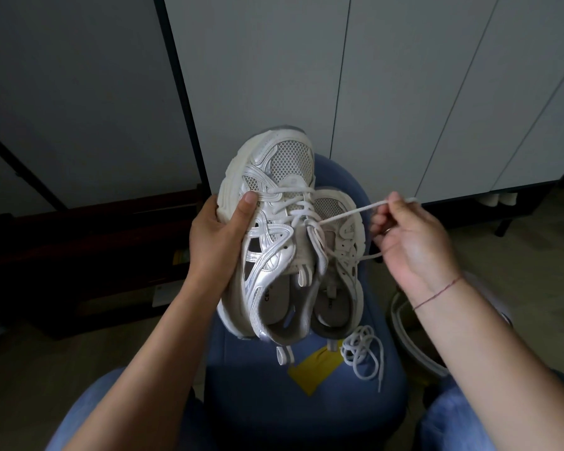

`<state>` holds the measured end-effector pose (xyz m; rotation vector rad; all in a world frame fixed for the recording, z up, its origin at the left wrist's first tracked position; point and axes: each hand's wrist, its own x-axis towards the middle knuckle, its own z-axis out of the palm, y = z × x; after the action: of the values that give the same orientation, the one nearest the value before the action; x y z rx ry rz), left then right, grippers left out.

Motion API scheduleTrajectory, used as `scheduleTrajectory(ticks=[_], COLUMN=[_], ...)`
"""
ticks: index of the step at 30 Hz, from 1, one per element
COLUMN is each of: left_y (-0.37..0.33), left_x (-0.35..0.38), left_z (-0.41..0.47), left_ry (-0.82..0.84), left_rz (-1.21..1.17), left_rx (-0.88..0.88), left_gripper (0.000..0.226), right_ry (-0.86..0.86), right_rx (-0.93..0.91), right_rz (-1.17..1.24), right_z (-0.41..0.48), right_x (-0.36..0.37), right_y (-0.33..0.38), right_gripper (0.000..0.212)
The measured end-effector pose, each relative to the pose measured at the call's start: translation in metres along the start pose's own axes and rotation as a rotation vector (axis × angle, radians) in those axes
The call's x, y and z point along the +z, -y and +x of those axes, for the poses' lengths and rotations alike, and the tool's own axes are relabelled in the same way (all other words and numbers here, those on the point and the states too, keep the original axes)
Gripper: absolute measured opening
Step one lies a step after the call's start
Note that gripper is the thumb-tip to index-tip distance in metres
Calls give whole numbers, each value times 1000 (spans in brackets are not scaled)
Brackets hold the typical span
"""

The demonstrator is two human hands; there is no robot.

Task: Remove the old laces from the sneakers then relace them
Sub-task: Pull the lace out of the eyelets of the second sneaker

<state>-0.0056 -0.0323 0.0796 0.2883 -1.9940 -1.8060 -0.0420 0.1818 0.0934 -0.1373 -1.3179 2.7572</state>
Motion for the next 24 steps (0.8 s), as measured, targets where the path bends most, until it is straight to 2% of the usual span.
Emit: scheduleTrajectory(ticks=[4,7,10,12,14,17,19,21,24], left_y=[1,1,1,1,1,1,0,-1,-2], left_x=[1,3,4,4,5,7,8,8,9], left_z=[-1,-2,-2,-2,-4,-6,-7,-7,-7], left_ry=[15,4,-10,-10,0,13,15,17,25], left_rz=[-8,-8,-1,3,6,2,-4,-15,-41], left_rx=[-12,-10,-4,-5,0,11,8,1,-7], left_gripper=[46,48,54,59,63,64,63,62,58], right_ry=[8,187,303,301,291,269,250,219,120], right_rx=[61,143,51,-33,-114,-212,-258,-239,-142], right_rz=[-45,-185,-336,-376,-441,-551,-620,-639,-518], right_z=[-1,-16,-27,-29,-28,-28,-26,-25,-27], right_x=[-3,2,9,10,9,7,6,5,10], right_y=[-3,-16,-27,-32,-33,-33,-35,-38,-36], right_gripper=[23,17,13,6,12,3,11,14,19])
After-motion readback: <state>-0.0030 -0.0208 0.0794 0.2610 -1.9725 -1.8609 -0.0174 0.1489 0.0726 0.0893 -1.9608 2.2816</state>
